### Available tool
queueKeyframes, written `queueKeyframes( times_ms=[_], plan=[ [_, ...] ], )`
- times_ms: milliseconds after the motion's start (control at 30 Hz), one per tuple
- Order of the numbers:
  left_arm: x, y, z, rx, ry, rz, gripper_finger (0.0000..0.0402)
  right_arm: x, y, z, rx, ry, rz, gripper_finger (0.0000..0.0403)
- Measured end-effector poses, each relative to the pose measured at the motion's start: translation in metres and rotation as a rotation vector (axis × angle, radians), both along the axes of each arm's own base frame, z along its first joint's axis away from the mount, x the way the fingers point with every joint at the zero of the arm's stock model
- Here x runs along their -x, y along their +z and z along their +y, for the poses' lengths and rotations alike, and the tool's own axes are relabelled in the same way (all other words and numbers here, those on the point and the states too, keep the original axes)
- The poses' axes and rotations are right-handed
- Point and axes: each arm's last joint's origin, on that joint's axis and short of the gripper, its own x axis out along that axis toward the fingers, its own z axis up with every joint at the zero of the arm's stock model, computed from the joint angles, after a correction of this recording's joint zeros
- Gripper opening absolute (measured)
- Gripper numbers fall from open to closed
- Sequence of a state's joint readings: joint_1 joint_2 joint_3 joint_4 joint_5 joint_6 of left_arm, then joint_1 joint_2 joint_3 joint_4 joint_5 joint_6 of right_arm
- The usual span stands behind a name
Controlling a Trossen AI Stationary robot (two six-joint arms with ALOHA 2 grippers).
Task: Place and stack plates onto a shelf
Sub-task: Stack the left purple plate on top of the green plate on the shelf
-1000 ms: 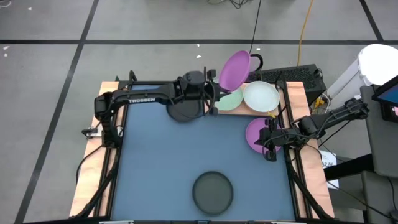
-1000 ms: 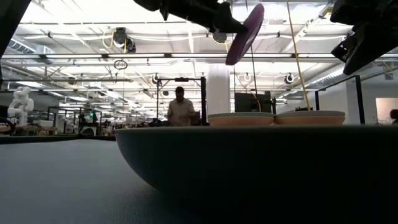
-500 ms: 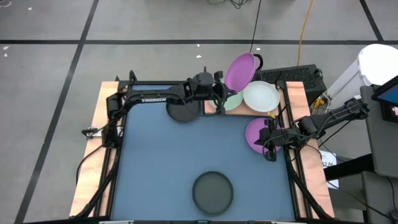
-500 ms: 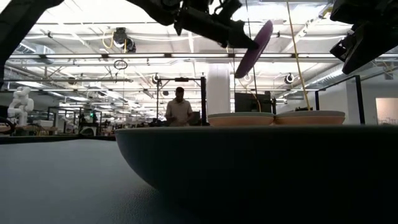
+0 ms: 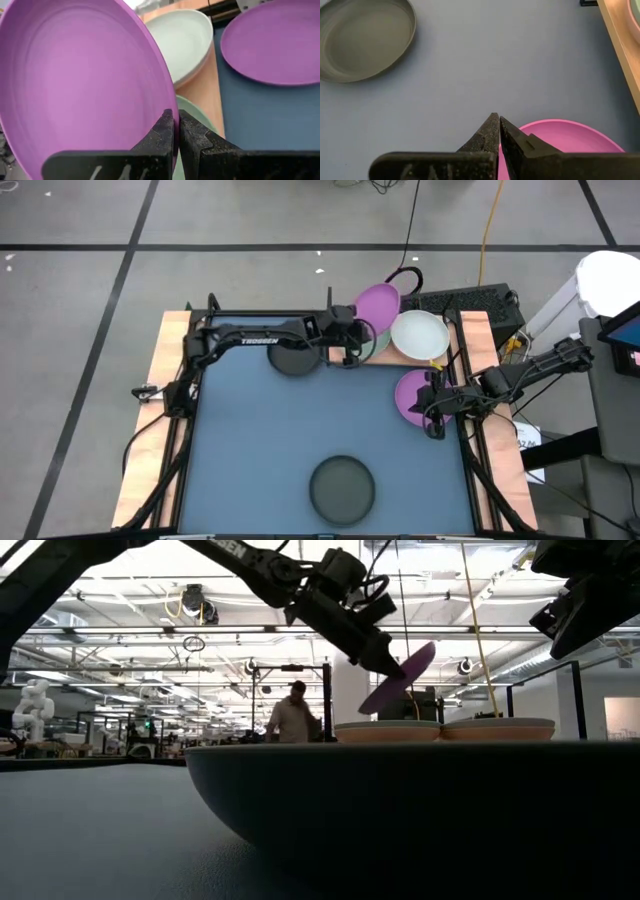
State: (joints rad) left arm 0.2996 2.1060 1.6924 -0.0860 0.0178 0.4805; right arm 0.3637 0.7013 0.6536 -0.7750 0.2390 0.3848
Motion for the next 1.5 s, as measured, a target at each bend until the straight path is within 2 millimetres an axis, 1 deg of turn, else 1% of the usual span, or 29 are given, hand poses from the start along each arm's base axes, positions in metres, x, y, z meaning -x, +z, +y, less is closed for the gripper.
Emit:
queueKeyframes(
  times_ms=[233,467,667,833,1500],
  plan=[
    [0.001,-0.005,-0.002,-0.004,0.013,0.049,0.001,0.0,0.0,0.0,0.0,0.0,0.0,0.0],
    [0.002,-0.012,-0.017,-0.023,-0.035,0.145,0.001,0.0,0.0,0.0,0.0,0.001,0.0,0.0],
    [0.002,-0.015,-0.028,-0.081,-0.025,0.213,0.001,0.0,0.0,0.0,0.002,0.003,0.0,0.0],
    [0.006,-0.02,-0.026,-0.069,-0.017,0.27,0.001,0.0,0.0,0.0,0.001,0.002,0.0,0.0],
    [0.01,-0.023,-0.027,-0.138,-0.084,0.352,0.001,0.0,0.0,0.0,0.002,0.002,0.0,0.0]
  ],
)
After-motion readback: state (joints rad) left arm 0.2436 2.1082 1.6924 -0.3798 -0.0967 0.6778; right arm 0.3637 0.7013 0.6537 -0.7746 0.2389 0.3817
